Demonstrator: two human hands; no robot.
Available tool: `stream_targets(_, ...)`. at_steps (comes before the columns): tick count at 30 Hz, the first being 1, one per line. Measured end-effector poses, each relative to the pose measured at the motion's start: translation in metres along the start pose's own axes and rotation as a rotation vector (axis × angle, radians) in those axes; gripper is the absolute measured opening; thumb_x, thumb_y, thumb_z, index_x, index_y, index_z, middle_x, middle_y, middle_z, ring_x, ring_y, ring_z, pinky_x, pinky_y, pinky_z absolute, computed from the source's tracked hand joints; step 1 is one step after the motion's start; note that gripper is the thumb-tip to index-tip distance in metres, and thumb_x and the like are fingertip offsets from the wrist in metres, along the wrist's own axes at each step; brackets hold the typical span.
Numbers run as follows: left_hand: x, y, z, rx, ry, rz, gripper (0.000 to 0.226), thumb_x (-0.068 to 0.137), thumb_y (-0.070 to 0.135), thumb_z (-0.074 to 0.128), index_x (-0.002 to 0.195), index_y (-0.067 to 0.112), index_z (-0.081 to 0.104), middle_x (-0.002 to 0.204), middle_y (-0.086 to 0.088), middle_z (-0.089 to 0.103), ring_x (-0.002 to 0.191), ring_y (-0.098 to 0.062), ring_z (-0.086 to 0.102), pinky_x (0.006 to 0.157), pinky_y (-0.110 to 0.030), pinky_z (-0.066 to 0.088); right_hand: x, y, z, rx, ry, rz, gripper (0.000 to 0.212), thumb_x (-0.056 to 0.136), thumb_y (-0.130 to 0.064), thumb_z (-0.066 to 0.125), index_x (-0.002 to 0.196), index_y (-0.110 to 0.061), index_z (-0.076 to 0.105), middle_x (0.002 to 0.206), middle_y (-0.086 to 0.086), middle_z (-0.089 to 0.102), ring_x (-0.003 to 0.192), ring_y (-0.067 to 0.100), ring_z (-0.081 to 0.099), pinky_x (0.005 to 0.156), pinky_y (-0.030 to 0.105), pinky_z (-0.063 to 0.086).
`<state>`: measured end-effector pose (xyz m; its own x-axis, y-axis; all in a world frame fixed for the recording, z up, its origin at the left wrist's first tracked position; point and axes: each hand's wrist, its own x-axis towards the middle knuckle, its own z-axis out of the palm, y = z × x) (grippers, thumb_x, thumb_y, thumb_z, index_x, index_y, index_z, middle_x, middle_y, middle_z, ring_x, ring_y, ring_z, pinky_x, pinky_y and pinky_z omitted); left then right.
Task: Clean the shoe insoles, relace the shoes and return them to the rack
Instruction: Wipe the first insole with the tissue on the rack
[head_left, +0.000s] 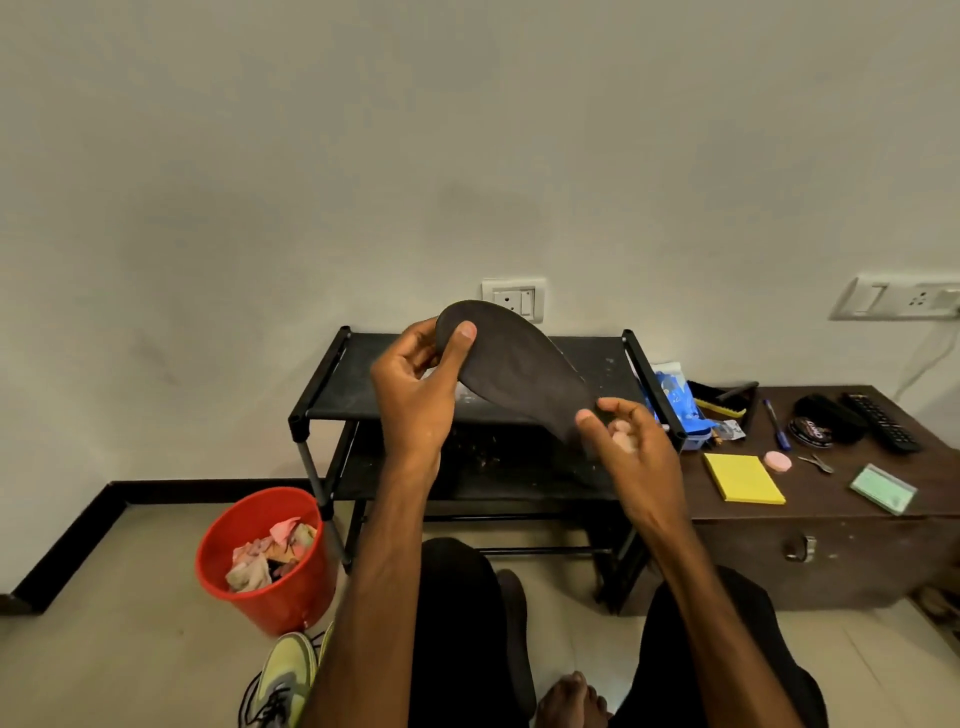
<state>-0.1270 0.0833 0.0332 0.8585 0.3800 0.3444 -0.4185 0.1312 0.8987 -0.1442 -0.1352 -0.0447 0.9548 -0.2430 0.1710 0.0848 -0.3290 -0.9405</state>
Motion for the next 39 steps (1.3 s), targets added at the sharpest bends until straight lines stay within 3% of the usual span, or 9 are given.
stream_targets(4, -0.017, 0.027, -0.005, 0.056, -0.146, 0.011, 0.02, 0.091, 0.017, 0.076, 0.11, 0.011, 0.074, 0.101, 0.001, 0.078, 0.098, -0.014, 0.074, 0.082, -0.023, 0.058, -0.027, -0.008, -0.014, -0.161, 0.0, -0.095, 0.061, 0.084, -0.064, 0.071, 0.138, -0.042, 0.054, 0.122, -0.009, 0.06, 0.112, 0.005, 0.057, 0.094, 0.034, 0.049)
stream_targets(9, -0.026, 0.033, -0.007, 0.17, -0.195, 0.026, 0.023, 0.094, 0.026, 0.073, 0.111, 0.011, 0.074, 0.102, 0.001, 0.078, 0.098, -0.012, 0.073, 0.085, -0.032, 0.061, -0.051, -0.013, -0.028, -0.158, -0.262, -0.115, 0.037, 0.087, -0.059, 0.065, 0.096, -0.025, 0.077, 0.091, -0.004, 0.076, 0.089, 0.02, 0.072, 0.084, 0.05, 0.058)
stream_targets(13, -0.044, 0.014, 0.0, 0.56, -0.198, 0.008, 0.053, 0.095, 0.052, 0.064, 0.131, 0.014, 0.058, 0.128, 0.001, 0.064, 0.114, -0.014, 0.062, 0.1, -0.038, 0.053, -0.074, -0.005, -0.031, 0.024, -0.218, 0.062, 0.027, 0.098, -0.027, 0.067, 0.075, -0.015, 0.072, 0.07, -0.005, 0.07, 0.07, 0.012, 0.065, 0.067, 0.031, 0.051)
stream_targets(16, -0.08, -0.008, 0.003, 0.684, -0.239, -0.07, 0.054, 0.094, 0.05, 0.064, 0.133, 0.015, 0.052, 0.134, -0.002, 0.058, 0.114, -0.022, 0.061, 0.1, -0.04, 0.05, -0.092, 0.001, -0.034, 0.008, -0.192, 0.288, 0.036, 0.101, -0.019, 0.063, 0.066, -0.012, 0.058, 0.063, 0.003, 0.054, 0.061, 0.014, 0.048, 0.052, 0.023, 0.037)
stream_targets(20, -0.122, -0.039, 0.001, 0.991, -0.435, -0.169, 0.036, 0.094, 0.043, 0.066, 0.118, 0.017, 0.065, 0.12, -0.006, 0.066, 0.11, -0.028, 0.063, 0.09, -0.039, 0.049, -0.107, 0.006, -0.047, -0.205, -0.362, 0.534, 0.023, 0.096, -0.019, 0.068, 0.077, -0.012, 0.058, 0.068, 0.008, 0.047, 0.055, 0.016, 0.04, 0.049, 0.023, 0.029)
stream_targets(24, -0.14, -0.064, 0.011, 1.111, -0.671, -0.308, 0.019, 0.089, 0.039, 0.071, 0.096, 0.022, 0.072, 0.109, -0.007, 0.07, 0.106, -0.033, 0.065, 0.091, -0.044, 0.054, -0.105, 0.02, -0.045, -0.421, -0.382, 0.551, 0.019, 0.086, -0.019, 0.072, 0.077, -0.009, 0.058, 0.071, 0.011, 0.056, 0.056, 0.021, 0.05, 0.049, 0.024, 0.035)
stream_targets(29, -0.148, -0.101, 0.028, 1.248, -0.765, -0.34, 0.026, 0.091, 0.03, 0.065, 0.11, 0.014, 0.067, 0.117, -0.012, 0.066, 0.109, -0.037, 0.063, 0.087, -0.043, 0.05, -0.086, 0.056, -0.003, -0.359, -0.352, 0.582, 0.02, 0.089, -0.019, 0.063, 0.075, -0.006, 0.056, 0.088, 0.017, 0.067, 0.078, 0.029, 0.068, 0.061, 0.036, 0.052)
stream_targets(34, -0.164, -0.184, 0.026, 1.446, -0.864, -0.339, 0.025, 0.099, 0.017, 0.055, 0.121, 0.01, 0.064, 0.126, -0.013, 0.065, 0.117, -0.034, 0.063, 0.091, -0.042, 0.053, -0.075, 0.158, 0.041, -0.377, -0.402, 0.824, 0.028, 0.092, -0.017, 0.056, 0.066, -0.013, 0.048, 0.067, 0.009, 0.049, 0.06, 0.023, 0.047, 0.057, 0.031, 0.038)
stream_targets(39, -0.18, -0.27, 0.031, 1.486, -0.935, -0.481, 0.029, 0.104, 0.014, 0.044, 0.122, 0.01, 0.066, 0.125, -0.01, 0.067, 0.115, -0.028, 0.066, 0.086, -0.037, 0.054, -0.07, 0.26, 0.076, -0.442, -0.323, 1.027, 0.027, 0.096, -0.033, 0.063, 0.101, -0.007, 0.061, 0.104, 0.016, 0.066, 0.093, 0.034, 0.067, 0.073, 0.04, 0.053)
